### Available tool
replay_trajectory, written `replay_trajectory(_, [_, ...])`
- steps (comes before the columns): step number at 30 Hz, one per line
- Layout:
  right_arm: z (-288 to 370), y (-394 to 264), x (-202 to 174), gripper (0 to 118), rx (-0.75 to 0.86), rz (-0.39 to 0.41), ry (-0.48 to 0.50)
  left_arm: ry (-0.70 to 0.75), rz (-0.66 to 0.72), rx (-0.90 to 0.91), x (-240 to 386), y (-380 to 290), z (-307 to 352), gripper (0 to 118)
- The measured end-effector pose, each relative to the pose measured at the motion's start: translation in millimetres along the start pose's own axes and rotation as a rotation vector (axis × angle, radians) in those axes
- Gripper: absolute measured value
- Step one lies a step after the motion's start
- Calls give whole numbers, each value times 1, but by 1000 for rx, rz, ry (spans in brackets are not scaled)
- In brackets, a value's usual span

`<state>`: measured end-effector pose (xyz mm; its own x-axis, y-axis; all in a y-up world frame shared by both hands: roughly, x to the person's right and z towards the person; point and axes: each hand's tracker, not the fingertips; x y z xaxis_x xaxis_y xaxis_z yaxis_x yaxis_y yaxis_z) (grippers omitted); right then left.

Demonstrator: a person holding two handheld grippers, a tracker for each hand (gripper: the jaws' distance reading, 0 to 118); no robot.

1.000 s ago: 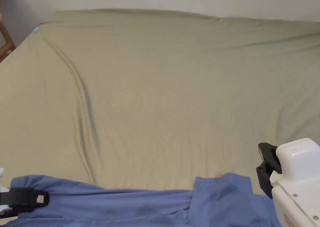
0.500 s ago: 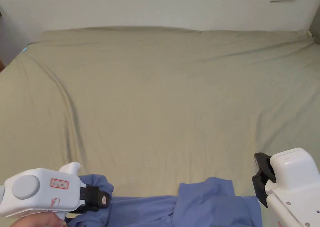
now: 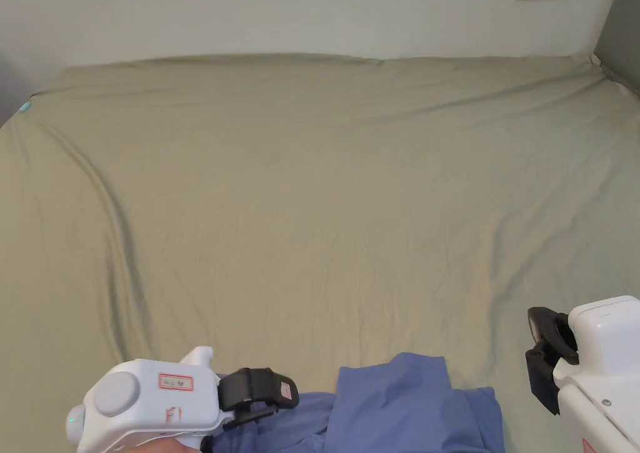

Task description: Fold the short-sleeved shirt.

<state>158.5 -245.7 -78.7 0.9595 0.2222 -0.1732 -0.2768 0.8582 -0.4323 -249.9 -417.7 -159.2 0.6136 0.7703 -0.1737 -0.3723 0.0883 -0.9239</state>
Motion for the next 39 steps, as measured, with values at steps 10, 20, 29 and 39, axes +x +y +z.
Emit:
replay_trajectory(10, [-2, 10, -19, 0, 18, 30, 37, 310, -270, 313, -5, -6, 70, 2])
replay_trajectory(20, [1, 10, -22, 0, 7, 45, 42, 480, -675, 274, 13, -66, -27, 0])
replay_trajectory(29, [5, 9, -14, 0, 1, 42, 25, 628, -926, 262, 49, -121, -94, 0])
replay_trajectory(39, [-3, 10, -23, 0, -9, 52, 43, 168, -766, 253, 54, -115, -49, 0])
